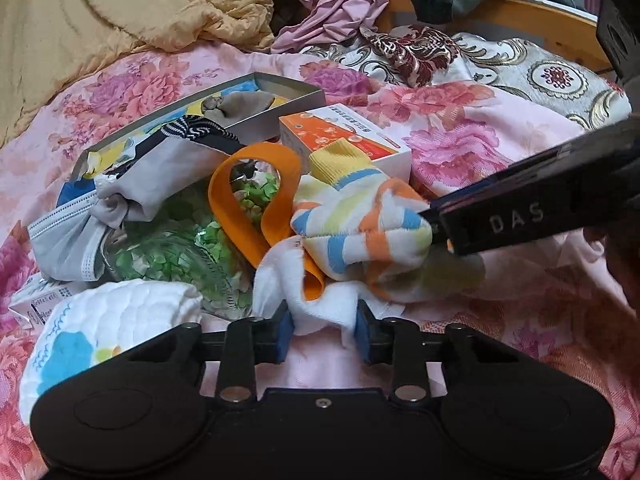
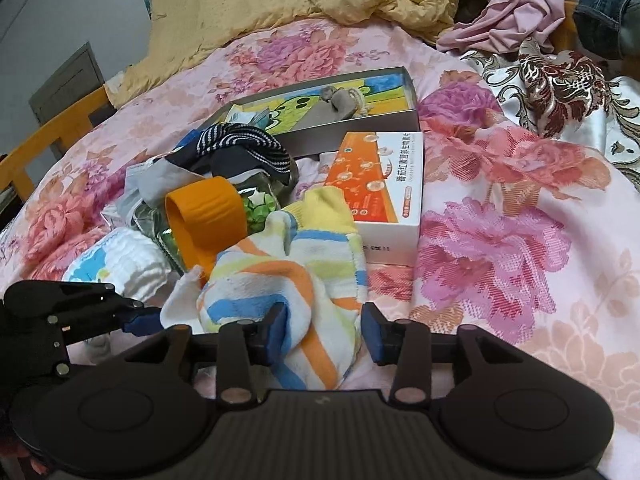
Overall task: Organize soft objects
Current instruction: 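Lift the white cloth with left while right carries the striped sock toward the tray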
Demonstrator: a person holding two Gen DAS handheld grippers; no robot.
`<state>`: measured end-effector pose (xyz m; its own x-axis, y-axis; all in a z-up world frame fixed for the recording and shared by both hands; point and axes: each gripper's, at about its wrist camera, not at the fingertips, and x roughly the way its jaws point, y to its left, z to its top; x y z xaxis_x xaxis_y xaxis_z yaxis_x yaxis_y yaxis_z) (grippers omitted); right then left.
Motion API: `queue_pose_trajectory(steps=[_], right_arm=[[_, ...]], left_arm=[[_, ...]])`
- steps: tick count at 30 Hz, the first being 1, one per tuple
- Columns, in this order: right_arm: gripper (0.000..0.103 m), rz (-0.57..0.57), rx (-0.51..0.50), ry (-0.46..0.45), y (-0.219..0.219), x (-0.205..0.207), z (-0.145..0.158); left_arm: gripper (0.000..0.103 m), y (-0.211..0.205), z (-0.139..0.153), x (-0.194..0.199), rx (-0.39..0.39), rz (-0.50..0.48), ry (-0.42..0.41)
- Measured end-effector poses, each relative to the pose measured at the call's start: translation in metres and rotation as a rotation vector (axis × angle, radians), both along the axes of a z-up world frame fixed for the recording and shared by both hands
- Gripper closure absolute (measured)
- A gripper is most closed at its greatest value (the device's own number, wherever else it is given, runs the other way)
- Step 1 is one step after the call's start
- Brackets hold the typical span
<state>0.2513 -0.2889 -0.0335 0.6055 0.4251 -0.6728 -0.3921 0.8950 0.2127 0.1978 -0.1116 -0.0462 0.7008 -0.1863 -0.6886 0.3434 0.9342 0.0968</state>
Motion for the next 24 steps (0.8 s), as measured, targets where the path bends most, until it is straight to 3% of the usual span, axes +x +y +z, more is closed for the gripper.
queue_pose_trajectory(steps=[7, 10, 11, 12, 13, 19, 24], right_arm=[[0.044, 0.03, 0.036, 0.025, 0.002, 0.009, -0.008], [0.045, 0.041, 0.046, 0.043, 0.003, 0.014, -0.013], [0.054, 0.044, 0.048, 0.043, 0.003, 0.015, -0.014], [0.07, 0.049, 0.052, 0.046, 0.003, 0.015, -0.015], [0.074, 0.055, 0.064, 0.055, 0.003, 0.016, -0.015], [0.087, 0.085, 0.122, 0.085, 0.003, 0.013, -0.012], [0.09, 0.095, 0.166, -0.001, -0.001, 0.0, 0.005]], left_arm=[[0.08, 0.01, 0.001, 0.002, -0.057, 0.066, 0.027], [0.081, 0.012, 0.001, 0.0, -0.069, 0.089, 0.034], [0.082, 0.013, 0.002, 0.0, -0.071, 0.094, 0.035], [0.082, 0.013, 0.002, -0.001, -0.075, 0.101, 0.036], [0.084, 0.013, 0.002, -0.002, -0.078, 0.106, 0.037], [0.089, 0.012, 0.008, -0.009, -0.089, 0.148, 0.028], [0.09, 0.015, 0.025, -0.022, -0.075, 0.171, -0.026]])
